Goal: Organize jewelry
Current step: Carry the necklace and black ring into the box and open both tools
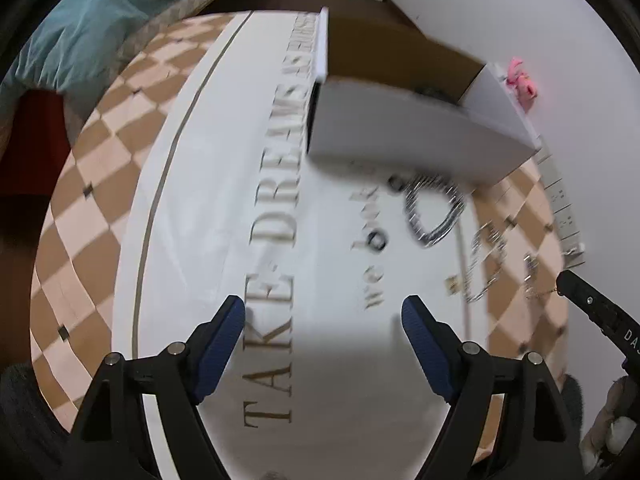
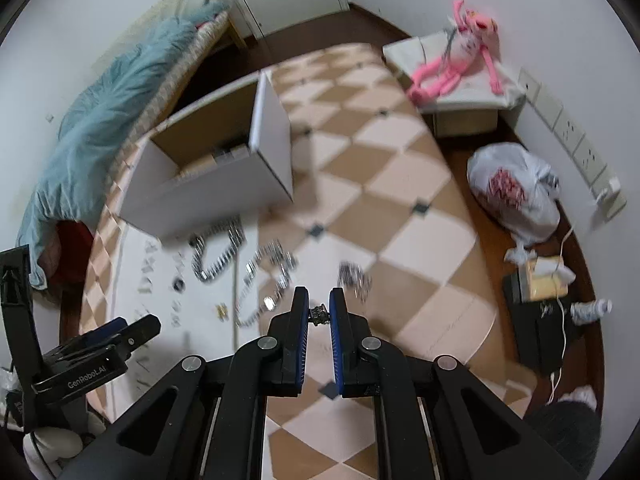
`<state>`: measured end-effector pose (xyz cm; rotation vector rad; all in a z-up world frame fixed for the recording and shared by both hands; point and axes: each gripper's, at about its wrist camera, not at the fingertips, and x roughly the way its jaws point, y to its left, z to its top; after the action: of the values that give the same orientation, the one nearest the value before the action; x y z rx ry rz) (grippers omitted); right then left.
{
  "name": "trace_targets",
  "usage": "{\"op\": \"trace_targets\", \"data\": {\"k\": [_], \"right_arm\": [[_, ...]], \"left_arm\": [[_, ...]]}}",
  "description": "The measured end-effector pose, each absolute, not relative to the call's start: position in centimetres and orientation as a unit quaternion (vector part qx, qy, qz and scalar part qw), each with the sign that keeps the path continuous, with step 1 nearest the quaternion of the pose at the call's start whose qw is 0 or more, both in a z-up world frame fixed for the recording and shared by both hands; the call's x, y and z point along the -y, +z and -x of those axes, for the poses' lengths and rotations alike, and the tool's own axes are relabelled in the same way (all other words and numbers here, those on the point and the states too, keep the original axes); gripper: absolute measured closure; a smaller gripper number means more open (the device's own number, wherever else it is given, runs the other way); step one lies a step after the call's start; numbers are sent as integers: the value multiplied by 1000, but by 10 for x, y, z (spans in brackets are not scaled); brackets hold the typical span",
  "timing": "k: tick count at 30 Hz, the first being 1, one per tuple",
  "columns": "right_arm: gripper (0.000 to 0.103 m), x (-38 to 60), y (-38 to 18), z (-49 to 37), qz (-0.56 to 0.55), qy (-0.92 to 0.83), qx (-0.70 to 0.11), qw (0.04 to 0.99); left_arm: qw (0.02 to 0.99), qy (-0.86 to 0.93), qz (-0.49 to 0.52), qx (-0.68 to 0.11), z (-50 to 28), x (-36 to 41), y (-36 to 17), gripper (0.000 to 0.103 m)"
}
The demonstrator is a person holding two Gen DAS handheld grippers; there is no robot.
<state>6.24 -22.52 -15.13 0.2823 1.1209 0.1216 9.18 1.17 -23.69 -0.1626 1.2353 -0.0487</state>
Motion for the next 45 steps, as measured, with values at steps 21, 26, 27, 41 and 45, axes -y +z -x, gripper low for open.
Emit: {"op": "trace_targets", "data": {"k": [21, 26, 27, 41, 45], "right_arm": [[92, 230, -181, -58, -135, 33, -540, 830], [92, 231, -180, -58, -135, 33, -539, 831], [92, 231, -178, -58, -135, 33, -537, 832], [92, 225, -65, -84, -128, 99, -464, 871], [92, 216, -21, -104, -124, 129, -440, 880]], "left_arm": [[847, -22, -10, -530, -118, 36, -241, 61], [850, -41, -32, -524, -121, 44, -239, 93], [850, -44, -30, -525, -120, 44, -239, 93], [854, -83, 43, -512, -101, 25, -174, 93], [857, -101, 77, -499, -121, 15, -139, 93]]}}
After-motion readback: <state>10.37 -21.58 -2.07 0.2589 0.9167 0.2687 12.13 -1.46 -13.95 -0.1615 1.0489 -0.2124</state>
